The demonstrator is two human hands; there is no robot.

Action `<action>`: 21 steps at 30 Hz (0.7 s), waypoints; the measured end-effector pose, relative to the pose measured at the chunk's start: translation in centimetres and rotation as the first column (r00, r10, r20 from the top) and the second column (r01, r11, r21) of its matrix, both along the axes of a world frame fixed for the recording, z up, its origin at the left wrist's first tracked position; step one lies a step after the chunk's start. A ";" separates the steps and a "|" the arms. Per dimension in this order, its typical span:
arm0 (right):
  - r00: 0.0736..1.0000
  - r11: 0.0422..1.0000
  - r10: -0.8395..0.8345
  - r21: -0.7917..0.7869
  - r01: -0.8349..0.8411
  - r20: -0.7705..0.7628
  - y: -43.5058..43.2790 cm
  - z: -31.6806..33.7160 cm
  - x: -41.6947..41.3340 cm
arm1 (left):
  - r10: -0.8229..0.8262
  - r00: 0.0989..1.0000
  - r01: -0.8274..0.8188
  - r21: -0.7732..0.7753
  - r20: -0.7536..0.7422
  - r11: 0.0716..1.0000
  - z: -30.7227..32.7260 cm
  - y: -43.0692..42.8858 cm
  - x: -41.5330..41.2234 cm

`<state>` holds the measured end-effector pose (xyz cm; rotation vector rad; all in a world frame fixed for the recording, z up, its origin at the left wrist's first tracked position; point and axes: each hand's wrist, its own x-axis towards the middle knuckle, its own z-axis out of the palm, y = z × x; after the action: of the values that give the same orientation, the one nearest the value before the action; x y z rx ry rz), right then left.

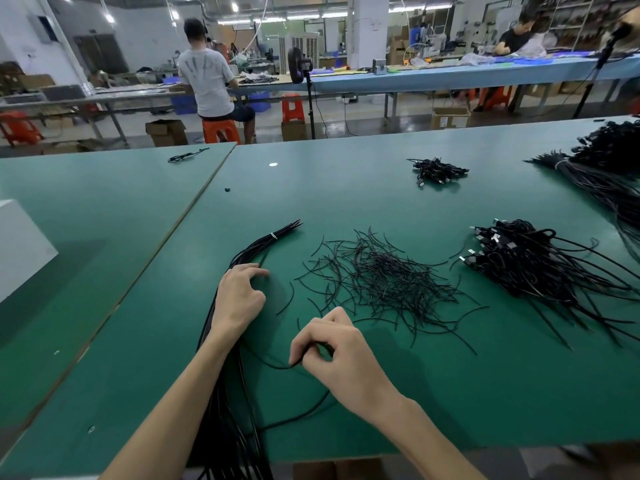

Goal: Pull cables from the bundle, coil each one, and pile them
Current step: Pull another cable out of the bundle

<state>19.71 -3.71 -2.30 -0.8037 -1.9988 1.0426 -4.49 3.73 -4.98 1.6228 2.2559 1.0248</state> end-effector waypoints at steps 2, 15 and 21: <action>0.992 0.990 -0.105 -0.098 0.098 -0.068 0.4 0.3 0.4 | 0.015 0.996 -0.019 0.040 0.088 0.999 0.0 0.0 -0.1; 0.888 0.876 -0.412 -0.357 0.324 -0.205 3.5 0.8 5.4 | 0.011 0.982 -0.046 0.181 0.189 0.982 0.1 -0.1 0.6; 0.960 0.998 0.032 0.046 -0.047 0.279 -1.0 -0.3 3.8 | 0.012 0.988 -0.049 0.234 0.157 0.971 0.0 -0.2 0.5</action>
<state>23.55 -4.73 -2.64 -0.9276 -2.2766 0.9361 -3.99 3.48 -4.94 1.5351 2.1306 1.4244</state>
